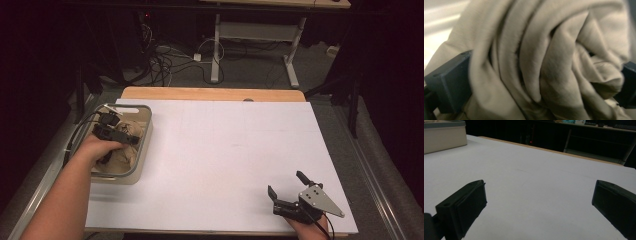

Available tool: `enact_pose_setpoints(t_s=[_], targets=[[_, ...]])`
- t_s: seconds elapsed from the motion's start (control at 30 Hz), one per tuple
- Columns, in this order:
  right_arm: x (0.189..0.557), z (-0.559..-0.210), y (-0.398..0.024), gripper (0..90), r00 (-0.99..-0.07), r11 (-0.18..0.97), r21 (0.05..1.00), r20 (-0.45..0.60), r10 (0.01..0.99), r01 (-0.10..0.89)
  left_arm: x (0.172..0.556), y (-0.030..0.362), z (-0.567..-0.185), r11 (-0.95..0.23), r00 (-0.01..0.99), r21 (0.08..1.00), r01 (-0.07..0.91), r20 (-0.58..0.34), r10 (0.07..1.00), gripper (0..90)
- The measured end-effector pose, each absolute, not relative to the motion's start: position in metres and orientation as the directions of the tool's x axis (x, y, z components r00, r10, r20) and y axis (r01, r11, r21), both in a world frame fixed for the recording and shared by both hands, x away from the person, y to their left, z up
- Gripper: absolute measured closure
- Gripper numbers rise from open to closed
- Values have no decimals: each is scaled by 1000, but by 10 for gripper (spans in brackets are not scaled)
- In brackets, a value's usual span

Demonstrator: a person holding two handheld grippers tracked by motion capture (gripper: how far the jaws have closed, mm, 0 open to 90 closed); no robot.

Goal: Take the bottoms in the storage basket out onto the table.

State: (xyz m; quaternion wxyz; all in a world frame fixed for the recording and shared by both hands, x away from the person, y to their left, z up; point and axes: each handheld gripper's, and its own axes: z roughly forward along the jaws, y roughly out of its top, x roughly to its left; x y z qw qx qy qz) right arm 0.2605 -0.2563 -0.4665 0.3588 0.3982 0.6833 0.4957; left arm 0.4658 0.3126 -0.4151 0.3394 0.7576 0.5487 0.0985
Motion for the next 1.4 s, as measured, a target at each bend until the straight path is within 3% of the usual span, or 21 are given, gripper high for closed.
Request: enact_pose_setpoints(t_s=[0.17,0.53,0.7,1.03,1.4], targets=[[260,-467,-256,4,-429,194,963,-98,898,186,468,318,-423,-206,400,550,809,-258,880,0],[258,-466,-258,4,-428,191,964,-97,898,182,470,312,-437,-353,437,361,863,-184,880,0],[258,-466,-256,4,-432,198,964,-103,896,180,469,310,-441,-384,451,325,864,-162,878,27],[259,-467,-253,4,-442,213,961,-115,890,178,469,304,-451,-412,460,291,863,-118,880,255],[260,-468,-248,4,-449,220,959,-120,885,178,463,304,-449,-415,470,318,853,-119,875,419]])
